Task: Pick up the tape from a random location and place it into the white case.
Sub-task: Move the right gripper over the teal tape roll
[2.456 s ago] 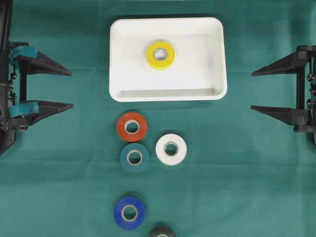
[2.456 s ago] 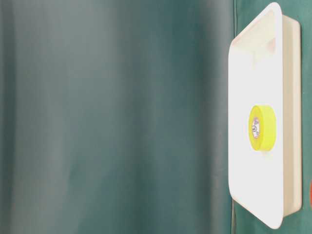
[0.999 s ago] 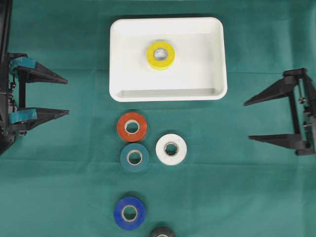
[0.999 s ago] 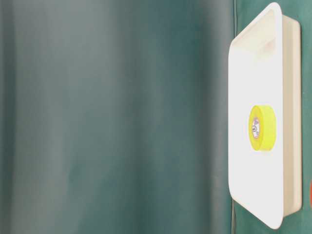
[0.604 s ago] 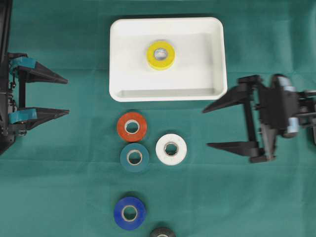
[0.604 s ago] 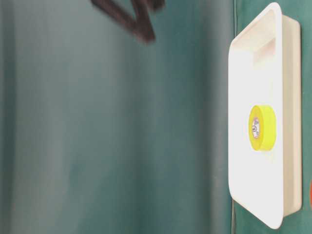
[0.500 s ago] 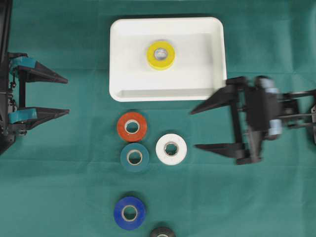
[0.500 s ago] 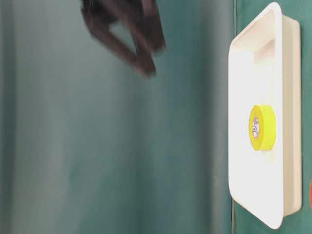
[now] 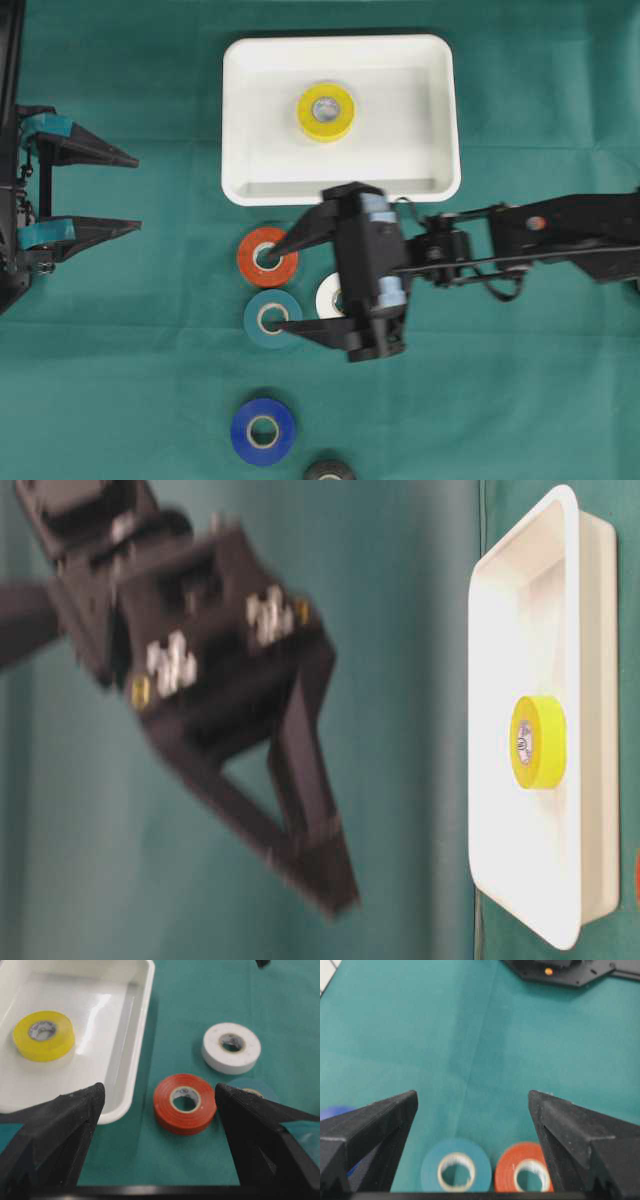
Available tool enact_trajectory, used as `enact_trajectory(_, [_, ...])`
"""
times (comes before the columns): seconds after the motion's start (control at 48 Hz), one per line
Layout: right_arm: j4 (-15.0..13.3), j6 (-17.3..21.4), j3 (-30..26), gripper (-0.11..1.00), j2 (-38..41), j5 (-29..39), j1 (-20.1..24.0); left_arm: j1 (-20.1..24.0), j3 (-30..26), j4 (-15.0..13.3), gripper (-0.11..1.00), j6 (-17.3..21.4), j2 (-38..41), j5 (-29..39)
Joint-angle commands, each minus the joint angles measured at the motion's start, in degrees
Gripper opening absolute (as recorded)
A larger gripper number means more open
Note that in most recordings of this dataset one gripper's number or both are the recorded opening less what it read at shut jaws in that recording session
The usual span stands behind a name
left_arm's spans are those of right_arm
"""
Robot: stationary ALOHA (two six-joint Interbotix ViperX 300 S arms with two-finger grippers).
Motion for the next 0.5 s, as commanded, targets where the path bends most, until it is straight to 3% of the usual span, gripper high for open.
enact_trajectory(0.0, [-0.1, -0.1, -4.5, 0.91, 0.9, 1.4, 0.1, 0.0, -1.0, -0.1, 0.91, 0.1, 0.4, -0.5])
enact_trajectory(0.167, [-0.2, -0.1, -8.0, 0.91, 3.4, 3.5, 0.0, 0.0, -1.0, -0.1, 0.91, 0.2, 0.4, -0.5])
enact_trajectory(0.479, [-0.2, 0.2, -8.3, 0.91, 3.9, 5.0, 0.4, 0.1, -1.0, -0.1, 0.91, 0.3, 0.3, -0.5])
